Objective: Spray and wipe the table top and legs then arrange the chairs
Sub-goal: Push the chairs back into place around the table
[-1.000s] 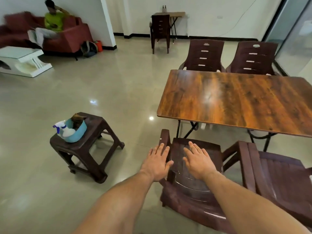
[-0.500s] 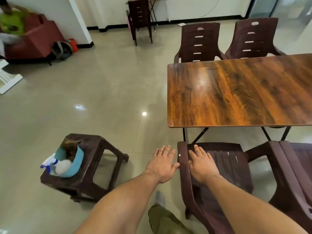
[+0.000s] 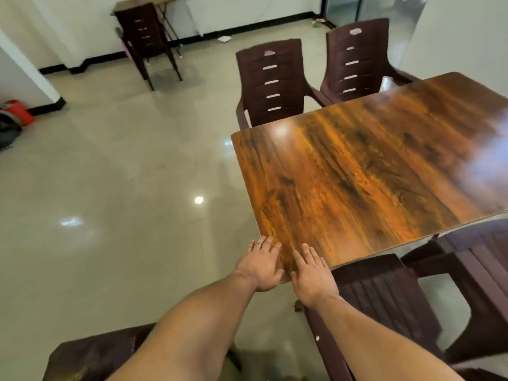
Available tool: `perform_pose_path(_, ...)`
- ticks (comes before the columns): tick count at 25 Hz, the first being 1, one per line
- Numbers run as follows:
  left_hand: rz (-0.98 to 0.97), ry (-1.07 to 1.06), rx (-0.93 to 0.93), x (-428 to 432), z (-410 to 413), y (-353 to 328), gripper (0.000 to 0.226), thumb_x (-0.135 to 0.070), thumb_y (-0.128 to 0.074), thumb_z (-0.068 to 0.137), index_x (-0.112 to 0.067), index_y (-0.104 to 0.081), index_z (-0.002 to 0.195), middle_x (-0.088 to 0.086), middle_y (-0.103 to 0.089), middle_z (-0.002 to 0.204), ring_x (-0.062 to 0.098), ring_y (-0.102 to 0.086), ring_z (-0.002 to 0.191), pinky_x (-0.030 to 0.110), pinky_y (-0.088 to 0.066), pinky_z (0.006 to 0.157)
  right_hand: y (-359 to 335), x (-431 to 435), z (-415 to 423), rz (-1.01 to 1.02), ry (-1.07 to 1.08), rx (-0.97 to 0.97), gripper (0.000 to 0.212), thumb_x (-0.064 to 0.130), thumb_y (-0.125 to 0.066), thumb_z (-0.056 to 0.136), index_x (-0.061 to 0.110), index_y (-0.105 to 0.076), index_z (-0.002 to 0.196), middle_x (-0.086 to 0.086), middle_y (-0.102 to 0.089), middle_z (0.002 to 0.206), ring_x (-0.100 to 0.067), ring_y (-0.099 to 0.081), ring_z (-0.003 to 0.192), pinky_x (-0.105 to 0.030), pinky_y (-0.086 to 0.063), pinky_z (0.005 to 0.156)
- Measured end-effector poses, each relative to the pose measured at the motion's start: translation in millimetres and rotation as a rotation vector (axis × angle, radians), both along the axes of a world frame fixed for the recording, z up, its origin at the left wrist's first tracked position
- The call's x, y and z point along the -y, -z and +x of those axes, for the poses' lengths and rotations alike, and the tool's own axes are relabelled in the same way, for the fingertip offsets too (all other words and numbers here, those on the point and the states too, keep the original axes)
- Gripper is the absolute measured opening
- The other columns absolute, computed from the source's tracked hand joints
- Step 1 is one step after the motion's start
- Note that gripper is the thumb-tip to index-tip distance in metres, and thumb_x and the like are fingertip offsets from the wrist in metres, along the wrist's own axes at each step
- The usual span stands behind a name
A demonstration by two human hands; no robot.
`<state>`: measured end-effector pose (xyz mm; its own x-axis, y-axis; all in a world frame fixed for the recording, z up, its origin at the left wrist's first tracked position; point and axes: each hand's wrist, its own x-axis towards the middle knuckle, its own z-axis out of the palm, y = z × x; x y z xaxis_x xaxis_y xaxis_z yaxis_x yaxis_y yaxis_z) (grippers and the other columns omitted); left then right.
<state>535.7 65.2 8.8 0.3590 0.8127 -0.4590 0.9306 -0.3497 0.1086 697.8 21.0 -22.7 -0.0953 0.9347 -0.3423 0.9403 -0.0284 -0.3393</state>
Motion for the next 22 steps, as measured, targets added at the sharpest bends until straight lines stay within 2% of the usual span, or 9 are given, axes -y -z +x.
perform_pose_path(3, -0.037, 0.165, -0.071, -71, -12, 12, 0.076, -0.051, -0.039, 0.101, -0.02, -0.009, 0.163, 0.01, -0.005, 0.172, 0.03, -0.001, 0.158, 0.047, -0.003, 0.128, 12, -47, -25, -0.022, 0.093, 0.029, 0.06, 0.047, -0.026, 0.105, 0.029, -0.014, 0.16, -0.004, 0.006, 0.168, -0.025, 0.007, 0.155, -0.045, -0.001, 0.126)
perform_pose_path(6, -0.046, 0.339, -0.123, -156, -23, 30, 0.074, -0.053, -0.036, 0.103, -0.023, -0.006, 0.163, 0.009, -0.001, 0.172, 0.031, 0.001, 0.158, 0.049, -0.002, 0.128, 26, -103, -55, -0.056, 0.278, 0.017, 0.062, 0.052, -0.024, 0.104, 0.033, -0.005, 0.16, -0.004, 0.014, 0.167, -0.028, 0.014, 0.153, -0.048, 0.004, 0.124)
perform_pose_path(9, -0.078, 0.463, -0.145, -234, -28, 42, 0.073, -0.049, -0.039, 0.103, -0.023, -0.007, 0.163, 0.01, 0.0, 0.172, 0.032, -0.002, 0.158, 0.048, -0.002, 0.127, 31, -153, -83, -0.154, 0.506, -0.017, 0.063, 0.051, -0.026, 0.104, 0.031, -0.007, 0.16, -0.006, 0.014, 0.167, -0.03, 0.011, 0.154, -0.05, -0.003, 0.125)
perform_pose_path(12, -0.114, 0.65, -0.147, -295, -27, 48, 0.068, -0.041, -0.044, 0.103, -0.018, -0.019, 0.161, 0.012, -0.007, 0.171, 0.035, -0.014, 0.155, 0.049, -0.016, 0.125, 31, -200, -119, -0.256, 0.797, -0.025, 0.063, 0.049, -0.03, 0.103, 0.023, -0.018, 0.159, -0.011, 0.012, 0.167, -0.034, 0.01, 0.153, -0.051, -0.008, 0.125)
perform_pose_path(14, -0.138, 0.788, -0.143, -317, -29, 47, 0.063, -0.038, -0.047, 0.102, -0.015, -0.028, 0.157, 0.014, -0.013, 0.168, 0.036, -0.024, 0.15, 0.048, -0.027, 0.12, 26, -222, -135, -0.323, 0.942, -0.051, 0.067, 0.049, -0.031, 0.103, 0.017, -0.017, 0.159, -0.011, 0.013, 0.167, -0.033, 0.012, 0.153, -0.049, -0.01, 0.125)
perform_pose_path(18, -0.16, 0.966, -0.144, -350, -36, 46, 0.064, -0.043, -0.049, 0.1, -0.013, -0.036, 0.154, 0.014, -0.014, 0.168, 0.035, -0.024, 0.15, 0.048, -0.029, 0.121, 17, -254, -151, -0.409, 1.039, -0.148, 0.068, 0.049, -0.032, 0.103, 0.025, -0.004, 0.161, -0.007, 0.018, 0.166, -0.03, 0.012, 0.154, -0.047, -0.009, 0.124)
perform_pose_path(22, -0.165, 1.027, -0.144, -383, -54, 51, 0.063, -0.038, -0.048, 0.099, -0.013, -0.034, 0.156, 0.013, -0.008, 0.17, 0.034, -0.017, 0.153, 0.047, -0.026, 0.122, 19, -287, -171, -0.422, 1.124, -0.153, 0.068, 0.046, -0.037, 0.102, 0.026, -0.007, 0.161, -0.011, 0.014, 0.167, -0.034, 0.01, 0.154, -0.045, -0.011, 0.124)
